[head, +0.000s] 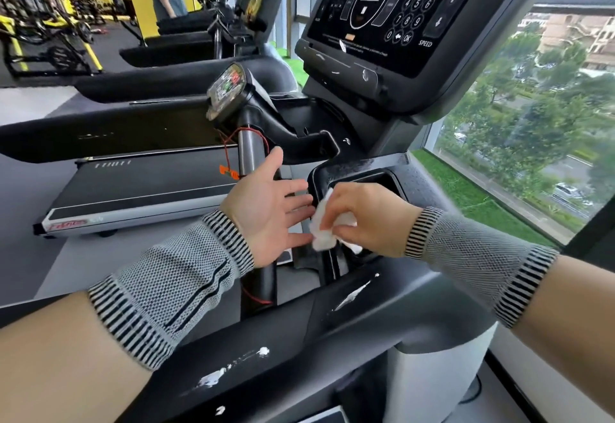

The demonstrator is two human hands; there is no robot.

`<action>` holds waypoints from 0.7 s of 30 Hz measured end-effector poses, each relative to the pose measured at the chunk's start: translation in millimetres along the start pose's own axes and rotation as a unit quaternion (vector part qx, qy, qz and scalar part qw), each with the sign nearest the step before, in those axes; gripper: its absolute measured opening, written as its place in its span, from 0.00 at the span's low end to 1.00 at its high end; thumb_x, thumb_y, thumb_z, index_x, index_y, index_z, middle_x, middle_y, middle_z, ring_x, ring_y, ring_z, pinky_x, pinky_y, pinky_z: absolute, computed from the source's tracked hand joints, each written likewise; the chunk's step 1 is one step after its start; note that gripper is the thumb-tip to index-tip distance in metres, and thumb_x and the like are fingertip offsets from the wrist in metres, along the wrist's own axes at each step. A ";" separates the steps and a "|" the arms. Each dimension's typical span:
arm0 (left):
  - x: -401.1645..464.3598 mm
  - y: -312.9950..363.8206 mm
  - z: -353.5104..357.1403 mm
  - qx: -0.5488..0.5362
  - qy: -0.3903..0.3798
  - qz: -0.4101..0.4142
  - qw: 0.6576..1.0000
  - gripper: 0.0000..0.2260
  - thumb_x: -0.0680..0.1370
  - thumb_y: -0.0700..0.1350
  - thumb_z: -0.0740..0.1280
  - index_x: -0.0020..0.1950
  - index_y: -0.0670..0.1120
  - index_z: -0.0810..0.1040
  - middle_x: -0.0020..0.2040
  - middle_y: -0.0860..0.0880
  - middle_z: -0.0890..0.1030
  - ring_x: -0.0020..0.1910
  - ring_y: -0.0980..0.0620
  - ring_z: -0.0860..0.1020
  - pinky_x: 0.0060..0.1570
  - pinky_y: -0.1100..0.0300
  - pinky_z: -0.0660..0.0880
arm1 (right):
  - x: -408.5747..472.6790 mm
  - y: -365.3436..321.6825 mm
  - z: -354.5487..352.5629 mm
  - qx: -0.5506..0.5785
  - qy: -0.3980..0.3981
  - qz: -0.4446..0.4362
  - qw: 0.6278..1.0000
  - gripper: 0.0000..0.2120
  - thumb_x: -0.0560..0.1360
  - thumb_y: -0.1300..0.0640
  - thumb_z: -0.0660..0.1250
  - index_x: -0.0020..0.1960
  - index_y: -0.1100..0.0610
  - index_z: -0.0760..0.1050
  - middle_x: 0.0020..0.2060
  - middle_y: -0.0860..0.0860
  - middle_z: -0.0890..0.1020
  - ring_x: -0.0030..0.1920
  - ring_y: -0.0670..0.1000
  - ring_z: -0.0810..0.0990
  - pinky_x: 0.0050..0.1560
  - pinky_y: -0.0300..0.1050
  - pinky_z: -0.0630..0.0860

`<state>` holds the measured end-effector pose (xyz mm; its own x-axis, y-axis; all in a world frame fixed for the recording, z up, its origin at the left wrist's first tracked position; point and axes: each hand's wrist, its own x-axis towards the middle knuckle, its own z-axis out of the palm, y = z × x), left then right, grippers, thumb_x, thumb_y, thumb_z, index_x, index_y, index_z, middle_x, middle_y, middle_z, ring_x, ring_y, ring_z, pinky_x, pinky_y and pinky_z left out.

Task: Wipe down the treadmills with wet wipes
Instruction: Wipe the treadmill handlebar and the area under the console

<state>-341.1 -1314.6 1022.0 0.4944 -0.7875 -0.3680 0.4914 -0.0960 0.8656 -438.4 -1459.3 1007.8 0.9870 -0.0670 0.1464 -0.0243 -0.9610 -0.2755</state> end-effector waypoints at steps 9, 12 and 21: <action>25.3 28.9 5.7 0.037 0.016 0.040 0.998 0.37 0.78 0.67 0.49 0.77 0.42 0.56 0.77 0.42 0.60 0.76 0.48 0.57 0.72 0.42 0.53 | 39.4 22.0 6.3 -0.122 0.039 0.028 0.991 0.17 0.78 0.59 0.58 0.66 0.59 0.70 0.62 0.54 0.73 0.63 0.55 0.70 0.66 0.50 0.66; 35.5 32.0 10.2 0.040 0.019 0.035 0.998 0.36 0.78 0.67 0.51 0.76 0.41 0.60 0.76 0.42 0.62 0.76 0.47 0.58 0.71 0.41 0.54 | 40.0 32.2 5.7 -0.222 0.023 0.127 0.967 0.21 0.79 0.51 0.54 0.68 0.60 0.64 0.64 0.56 0.69 0.65 0.56 0.67 0.68 0.52 0.64; 59.1 56.2 10.6 0.752 0.110 0.343 0.552 0.18 0.82 0.47 0.54 0.71 0.47 0.69 0.74 0.49 0.65 0.75 0.51 0.57 0.73 0.52 0.57 | 66.8 39.4 -9.7 -0.289 -0.017 0.215 0.933 0.30 0.79 0.41 0.47 0.71 0.61 0.61 0.68 0.61 0.69 0.73 0.61 0.58 0.73 0.58 0.50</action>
<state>-291.9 -1373.0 1052.5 0.3502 -0.8757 0.3325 -0.9350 -0.3481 0.0682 -374.9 -1504.3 1016.0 0.8701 -0.4812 0.1064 -0.4916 -0.8320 0.2571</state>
